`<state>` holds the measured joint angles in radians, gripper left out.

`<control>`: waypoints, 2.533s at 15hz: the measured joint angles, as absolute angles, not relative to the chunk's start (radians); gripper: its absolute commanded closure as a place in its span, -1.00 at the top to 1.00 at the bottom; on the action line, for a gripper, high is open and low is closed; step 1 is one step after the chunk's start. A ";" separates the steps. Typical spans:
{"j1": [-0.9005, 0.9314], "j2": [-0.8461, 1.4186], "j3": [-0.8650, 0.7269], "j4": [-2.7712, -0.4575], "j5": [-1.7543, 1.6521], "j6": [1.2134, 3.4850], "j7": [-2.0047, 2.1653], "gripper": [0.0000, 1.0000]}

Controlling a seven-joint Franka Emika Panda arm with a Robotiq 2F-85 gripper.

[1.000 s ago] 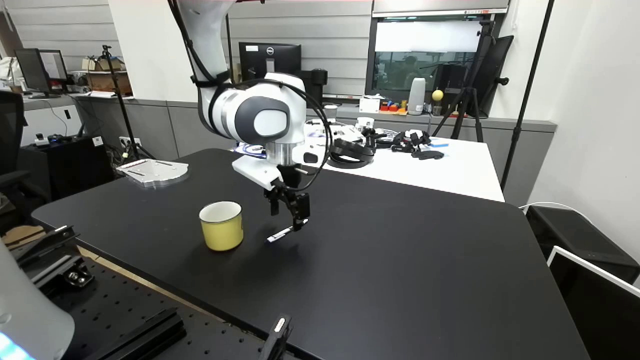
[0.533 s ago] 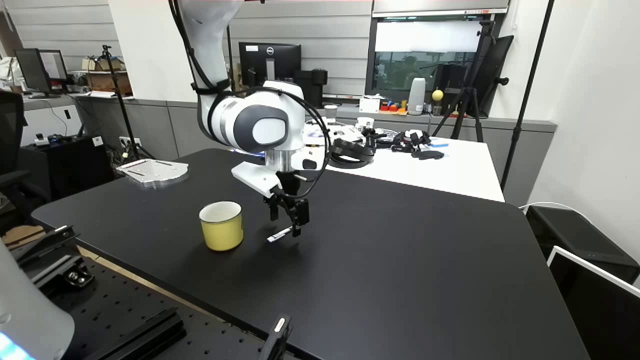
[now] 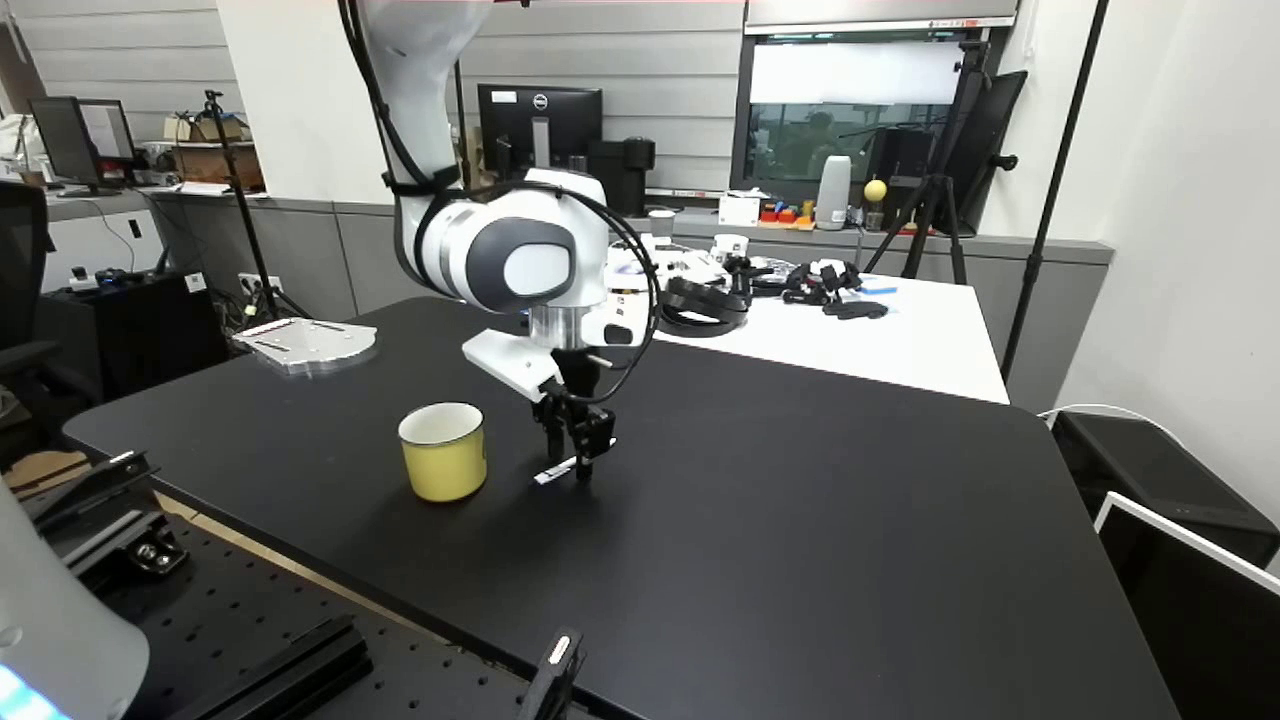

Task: Put the pen in the yellow mug

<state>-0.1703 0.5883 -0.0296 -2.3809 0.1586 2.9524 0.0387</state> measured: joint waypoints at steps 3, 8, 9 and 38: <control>-0.170 0.590 -0.031 -2.379 0.159 2.961 0.039 -0.76; -0.158 0.594 -0.058 -2.364 0.159 2.954 0.057 -0.94; -0.151 0.596 -0.070 -2.359 0.159 2.948 0.062 -0.94; -0.097 0.654 -0.148 -1.974 0.140 1.949 0.157 -0.94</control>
